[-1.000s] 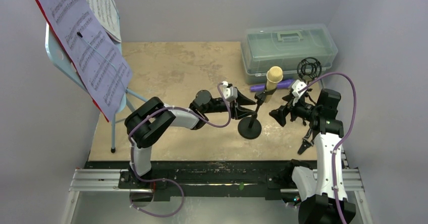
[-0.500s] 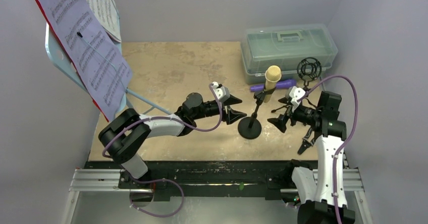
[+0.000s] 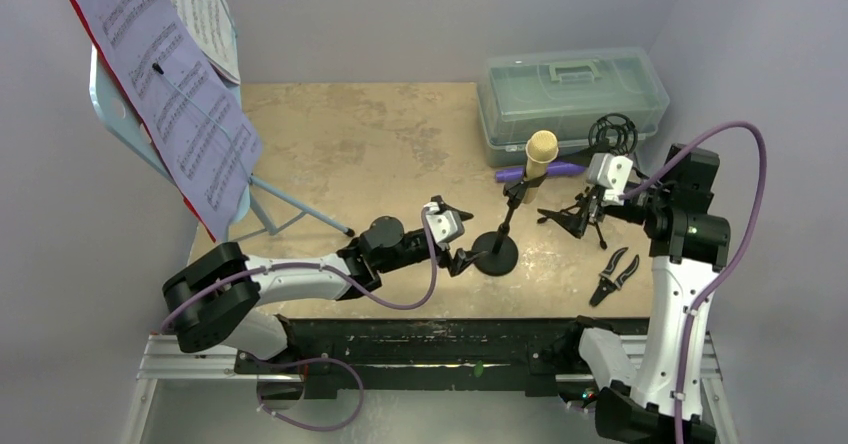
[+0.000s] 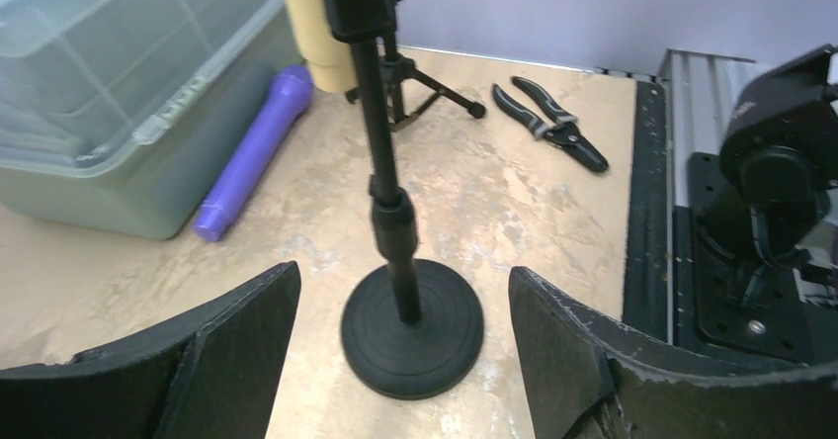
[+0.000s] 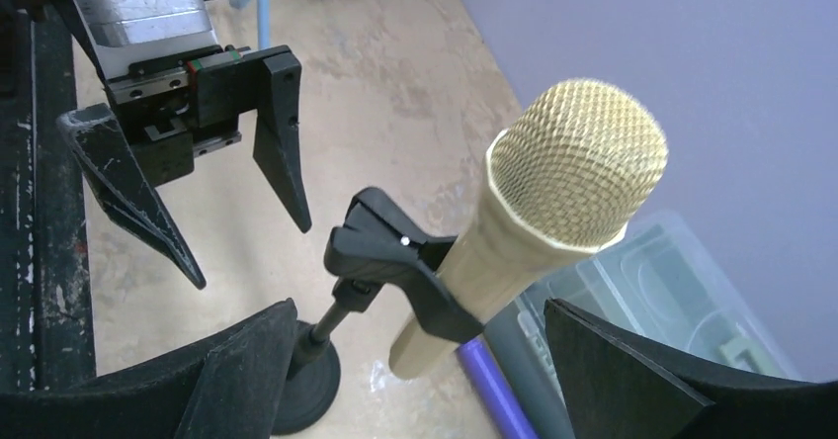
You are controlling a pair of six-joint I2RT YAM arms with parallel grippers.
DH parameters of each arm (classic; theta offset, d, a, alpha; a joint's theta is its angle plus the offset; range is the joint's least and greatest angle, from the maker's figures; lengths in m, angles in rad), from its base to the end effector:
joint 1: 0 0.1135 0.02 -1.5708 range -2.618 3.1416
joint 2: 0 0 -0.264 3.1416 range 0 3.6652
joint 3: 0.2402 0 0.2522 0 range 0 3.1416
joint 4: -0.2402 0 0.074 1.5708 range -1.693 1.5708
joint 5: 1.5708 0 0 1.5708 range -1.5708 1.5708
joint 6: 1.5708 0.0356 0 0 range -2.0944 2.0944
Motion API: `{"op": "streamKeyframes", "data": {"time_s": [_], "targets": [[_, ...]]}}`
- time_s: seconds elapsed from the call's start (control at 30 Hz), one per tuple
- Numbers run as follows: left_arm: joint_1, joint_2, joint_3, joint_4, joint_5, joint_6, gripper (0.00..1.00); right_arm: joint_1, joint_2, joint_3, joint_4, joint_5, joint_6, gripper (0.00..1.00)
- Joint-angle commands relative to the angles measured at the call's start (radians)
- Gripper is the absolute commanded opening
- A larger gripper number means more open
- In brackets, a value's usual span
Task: Pack up the instrument practice props
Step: Pick up the microphone from the microphone stand.
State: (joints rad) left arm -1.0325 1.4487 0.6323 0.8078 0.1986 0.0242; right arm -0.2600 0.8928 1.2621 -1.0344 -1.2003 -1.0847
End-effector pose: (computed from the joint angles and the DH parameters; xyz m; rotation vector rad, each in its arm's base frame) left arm 0.1520 -0.2682 0.2372 0.9738 1.3446 -0.9354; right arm 0.1337 -0.0012 0.4099 -1.2148 1.3472 0.3999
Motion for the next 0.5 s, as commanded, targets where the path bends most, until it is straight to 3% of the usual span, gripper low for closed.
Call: {"op": "streamKeyframes", "data": {"time_s": [0.0,0.17,0.47], "targets": [[0.0,-0.074,-0.026,0.103,-0.119,0.028,0.8,0.005,0.072,0.088,-0.059,-0.139,-0.062,0.99],[-0.009,-0.093,-0.009,0.144,-0.154,0.014,0.81,0.016,0.106,0.134,0.133,-0.156,0.121,0.99],[-0.032,-0.059,0.087,0.217,-0.225,-0.065,0.9,0.111,0.124,0.061,0.418,-0.165,0.412,0.97]]}}
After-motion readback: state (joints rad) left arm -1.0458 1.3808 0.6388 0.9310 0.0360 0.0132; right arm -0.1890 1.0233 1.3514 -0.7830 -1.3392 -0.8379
